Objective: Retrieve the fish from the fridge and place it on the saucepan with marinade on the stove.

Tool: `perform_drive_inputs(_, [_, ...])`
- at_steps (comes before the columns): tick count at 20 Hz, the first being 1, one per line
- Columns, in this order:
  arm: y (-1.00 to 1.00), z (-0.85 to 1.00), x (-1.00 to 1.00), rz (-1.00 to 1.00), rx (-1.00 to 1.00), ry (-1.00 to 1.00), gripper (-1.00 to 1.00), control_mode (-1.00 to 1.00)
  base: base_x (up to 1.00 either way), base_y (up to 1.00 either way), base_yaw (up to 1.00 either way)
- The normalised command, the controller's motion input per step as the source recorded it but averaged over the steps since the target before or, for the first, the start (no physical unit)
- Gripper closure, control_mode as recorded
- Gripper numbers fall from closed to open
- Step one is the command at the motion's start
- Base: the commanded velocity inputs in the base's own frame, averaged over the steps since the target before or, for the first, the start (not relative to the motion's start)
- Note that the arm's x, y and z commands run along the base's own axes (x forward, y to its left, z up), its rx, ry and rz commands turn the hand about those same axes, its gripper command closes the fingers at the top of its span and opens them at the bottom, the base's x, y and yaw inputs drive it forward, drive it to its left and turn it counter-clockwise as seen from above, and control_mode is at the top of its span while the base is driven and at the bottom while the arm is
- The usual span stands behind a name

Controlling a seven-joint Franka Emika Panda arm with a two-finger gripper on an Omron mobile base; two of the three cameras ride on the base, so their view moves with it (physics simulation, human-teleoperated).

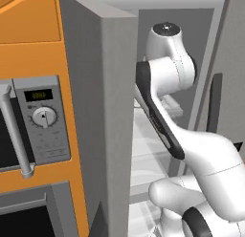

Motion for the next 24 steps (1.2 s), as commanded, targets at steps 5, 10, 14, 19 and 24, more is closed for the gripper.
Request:
perform_drive_inputs(5, [-0.17, -0.01, 0.54, 0.16, 0.01, 0.0, -1.0, -1.0, 0.0, 0.0, 0.0])
perform_drive_inputs(10, [-0.01, -0.28, 0.65, 0.13, 0.0, 0.0, -1.0, -1.0, 0.0, 0.0, 0.0])
perform_drive_inputs(14, [0.0, -0.54, 0.73, 0.12, 0.0, 0.0, -1.0, -1.0, 0.0, 0.0, 0.0])
perform_drive_inputs(19, [0.07, -0.42, 0.86, 0.07, 0.0, -0.01, -1.0, -1.0, 0.0, 0.0, 0.0])
perform_drive_inputs(24, [0.22, -0.14, 0.64, 0.0, 0.0, -0.01, -1.0, -1.0, 0.0, 0.0, 0.0])
